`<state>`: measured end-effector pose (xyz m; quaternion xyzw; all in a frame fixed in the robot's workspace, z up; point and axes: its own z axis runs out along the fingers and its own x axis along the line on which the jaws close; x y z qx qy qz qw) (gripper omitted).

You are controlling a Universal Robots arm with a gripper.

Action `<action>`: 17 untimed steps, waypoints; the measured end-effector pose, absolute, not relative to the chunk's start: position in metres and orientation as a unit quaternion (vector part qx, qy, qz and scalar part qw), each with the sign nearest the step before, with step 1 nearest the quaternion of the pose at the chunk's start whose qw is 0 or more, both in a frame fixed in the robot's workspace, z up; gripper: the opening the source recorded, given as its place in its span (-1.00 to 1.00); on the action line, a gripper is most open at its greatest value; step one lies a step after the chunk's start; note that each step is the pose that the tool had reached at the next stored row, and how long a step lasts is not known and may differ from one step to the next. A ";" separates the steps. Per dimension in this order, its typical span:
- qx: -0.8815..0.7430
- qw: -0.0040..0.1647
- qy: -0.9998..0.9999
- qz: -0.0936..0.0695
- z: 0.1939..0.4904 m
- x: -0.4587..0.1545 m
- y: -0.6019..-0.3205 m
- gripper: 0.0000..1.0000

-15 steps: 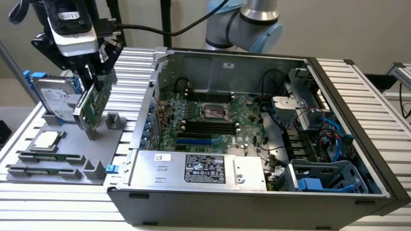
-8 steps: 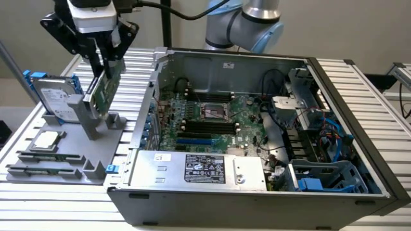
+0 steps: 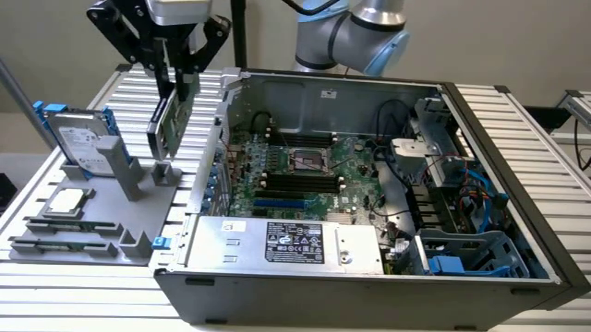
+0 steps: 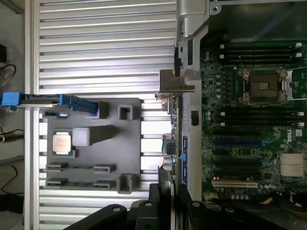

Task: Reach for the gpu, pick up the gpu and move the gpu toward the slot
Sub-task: 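Pick up the gpu and move the gpu toward the slot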

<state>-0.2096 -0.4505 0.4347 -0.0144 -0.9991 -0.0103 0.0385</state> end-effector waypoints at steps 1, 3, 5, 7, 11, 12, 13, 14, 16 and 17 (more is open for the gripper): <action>-0.014 0.039 -0.999 -0.010 0.435 -0.205 -0.451 -0.48; -0.014 0.039 -0.999 -0.011 0.436 -0.196 -0.451 -0.48; -0.014 0.040 -0.999 -0.011 0.436 -0.187 -0.451 -0.48; -0.014 0.040 -0.999 -0.011 0.436 -0.178 -0.451 -0.48; -0.014 0.040 -0.999 -0.013 0.436 -0.160 -0.451 -0.48; -0.014 0.040 -0.999 -0.013 0.436 -0.155 -0.451 -0.48; -0.014 0.040 -0.999 -0.014 0.436 -0.151 -0.451 -0.48; -0.014 0.040 -0.999 -0.014 0.436 -0.146 -0.451 -0.48; -0.014 0.040 -0.999 -0.014 0.436 -0.137 -0.450 -0.48; -0.014 0.040 -0.999 -0.014 0.436 -0.133 -0.450 -0.48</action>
